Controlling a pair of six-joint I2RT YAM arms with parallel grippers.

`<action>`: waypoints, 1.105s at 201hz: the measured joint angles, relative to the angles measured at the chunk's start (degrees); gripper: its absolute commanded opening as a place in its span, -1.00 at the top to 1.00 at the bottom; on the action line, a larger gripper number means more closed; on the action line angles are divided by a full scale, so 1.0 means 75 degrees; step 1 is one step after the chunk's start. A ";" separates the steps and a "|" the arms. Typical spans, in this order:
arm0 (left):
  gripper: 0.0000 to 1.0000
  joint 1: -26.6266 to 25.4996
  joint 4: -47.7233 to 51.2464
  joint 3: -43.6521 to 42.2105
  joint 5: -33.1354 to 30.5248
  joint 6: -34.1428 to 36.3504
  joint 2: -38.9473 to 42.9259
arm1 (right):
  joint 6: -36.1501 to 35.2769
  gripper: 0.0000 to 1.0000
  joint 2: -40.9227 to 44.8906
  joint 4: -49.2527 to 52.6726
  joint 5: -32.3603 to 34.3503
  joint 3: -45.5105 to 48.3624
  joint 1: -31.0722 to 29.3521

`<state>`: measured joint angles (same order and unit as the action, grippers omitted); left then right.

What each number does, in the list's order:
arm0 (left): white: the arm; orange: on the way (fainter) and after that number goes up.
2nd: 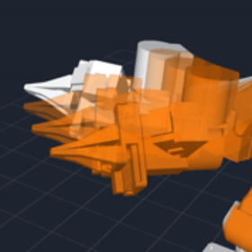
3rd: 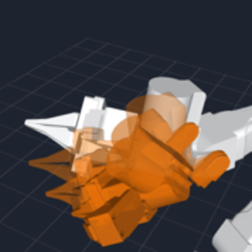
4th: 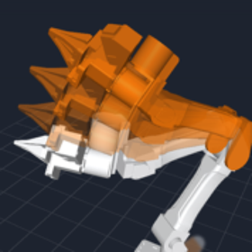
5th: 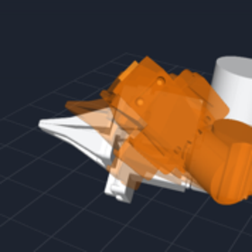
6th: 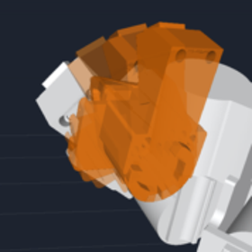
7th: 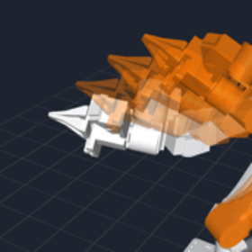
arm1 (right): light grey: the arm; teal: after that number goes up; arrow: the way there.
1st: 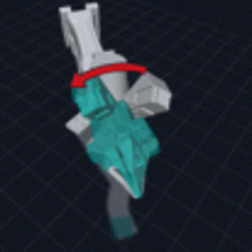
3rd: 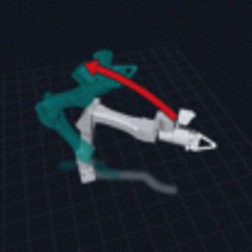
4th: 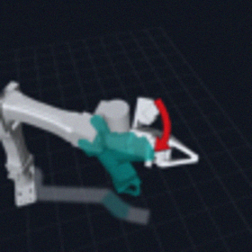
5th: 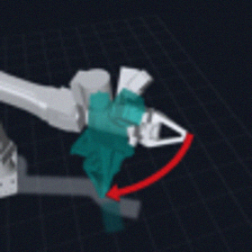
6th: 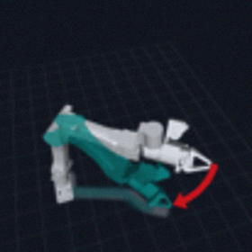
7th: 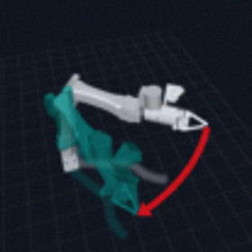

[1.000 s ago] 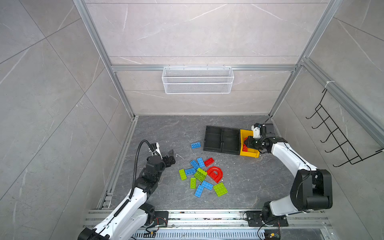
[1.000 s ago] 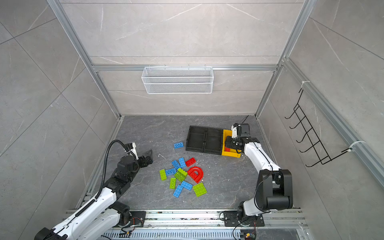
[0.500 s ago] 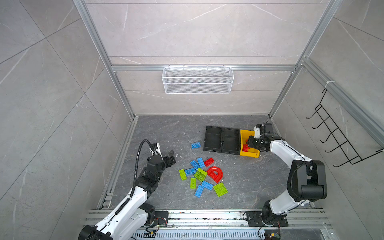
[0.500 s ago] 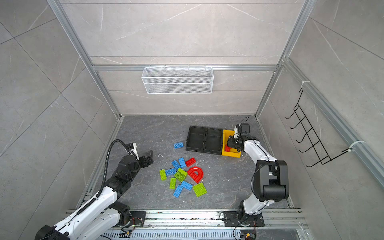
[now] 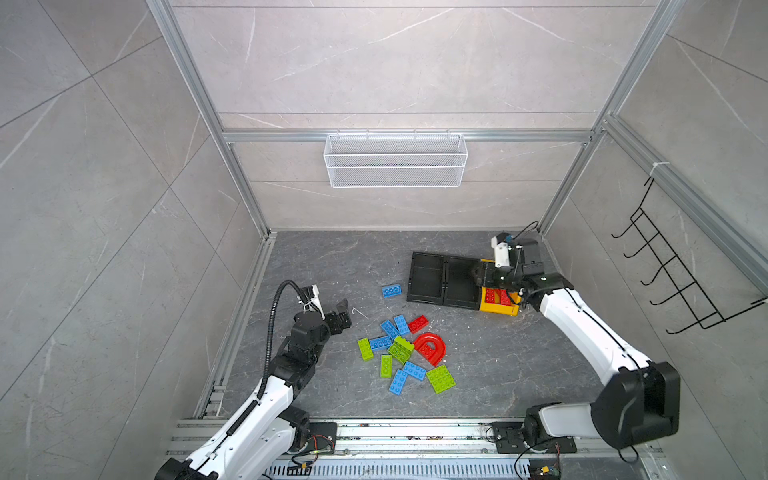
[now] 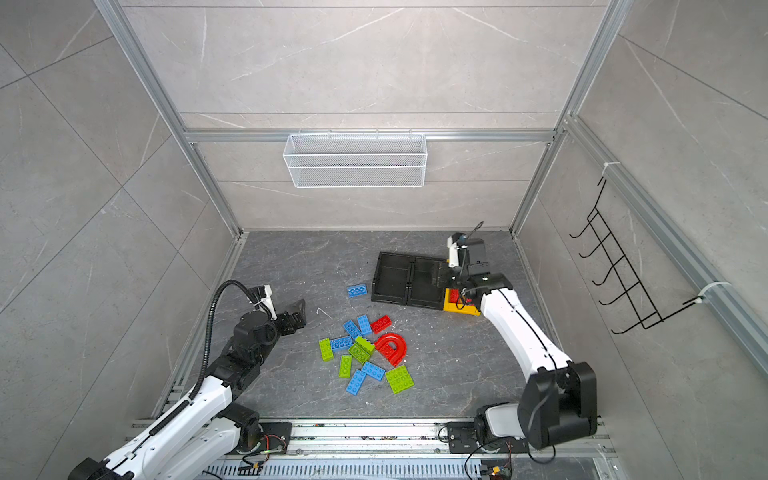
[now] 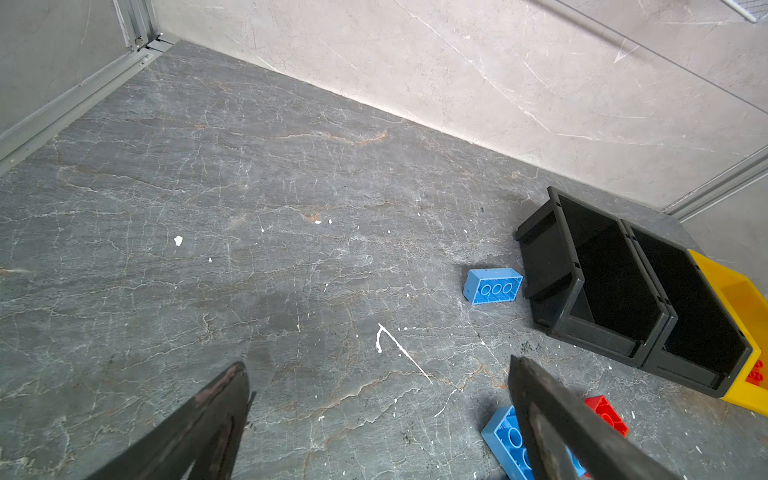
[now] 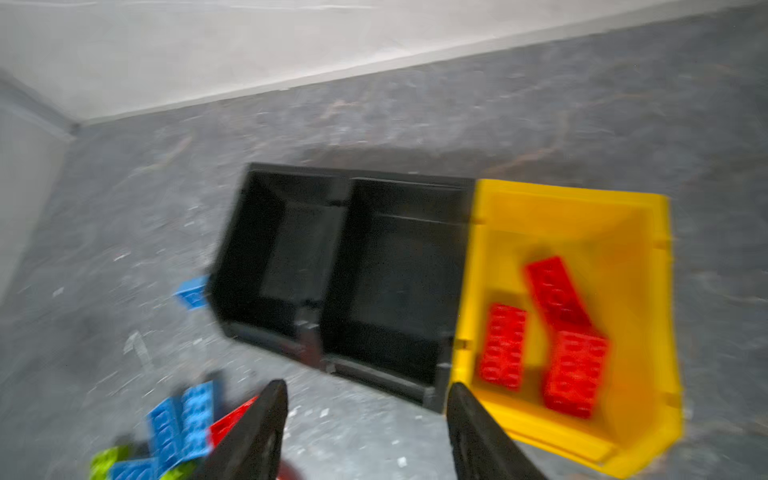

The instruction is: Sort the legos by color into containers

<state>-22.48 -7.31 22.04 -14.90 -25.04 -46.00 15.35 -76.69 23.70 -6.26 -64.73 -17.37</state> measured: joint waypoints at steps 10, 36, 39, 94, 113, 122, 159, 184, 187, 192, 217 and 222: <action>-0.99 0.0000 0.0000 -0.0003 0.0003 -0.0003 0.0000 | 0.0166 -0.26 0.0070 0.0000 0.0026 0.0003 -0.0673; -0.99 0.0000 0.0000 -0.0003 0.0000 0.0000 -0.0006 | 0.0481 -0.28 -0.0338 -0.0009 0.0297 0.0073 -0.1915; -0.99 0.0003 0.0000 0.0000 0.0000 -0.0003 -0.0009 | 0.0507 -0.29 -0.0437 -0.0017 0.0338 0.0082 -0.2034; -0.99 0.0000 0.0000 0.0000 -0.0006 0.0000 -0.0015 | 0.0644 -0.29 -0.2352 -0.0058 0.0466 0.0102 -0.2871; -0.99 0.0000 0.0003 0.0000 -0.0006 0.0000 -0.0017 | 0.0644 -0.28 -0.2687 -0.0076 0.0440 0.0102 -0.2929; -0.99 0.0003 0.0000 -0.0003 -0.0006 0.0000 -0.0017 | 0.0644 -0.28 -0.2815 -0.0105 0.0408 0.0102 -0.2935; -0.99 0.0000 0.0006 0.0000 -0.0006 0.0000 -0.0015 | 0.0644 -0.29 -0.3185 -0.0213 0.0303 0.0099 -0.2935; -0.99 0.0000 0.0006 0.0000 -0.0003 0.0000 -0.0012 | 0.0641 -0.28 -0.3416 -0.0283 0.0268 0.0079 -0.2987; -0.99 0.0000 0.0006 0.0000 0.0000 0.0003 -0.0012 | 0.0641 -0.27 -0.3456 -0.0289 0.0265 0.0070 -0.2999; -0.99 0.0000 0.0006 -0.0003 0.0003 0.0003 -0.0012 | 0.0641 -0.26 -0.3500 -0.0289 0.0268 0.0052 -0.3013; -0.99 0.0000 0.0003 -0.0003 0.0009 0.0023 -0.0009 | 0.0635 -0.23 -0.3809 -0.0277 0.0277 -0.0064 -0.3051; -0.99 0.0000 0.0003 0.0000 0.0006 0.0026 -0.0009 | 0.0615 -0.23 -0.3864 -0.0271 0.0294 -0.0102 -0.3051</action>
<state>-22.48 -7.29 22.04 -14.85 -24.84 -46.06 19.97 -105.67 21.67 -4.05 -65.49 -40.25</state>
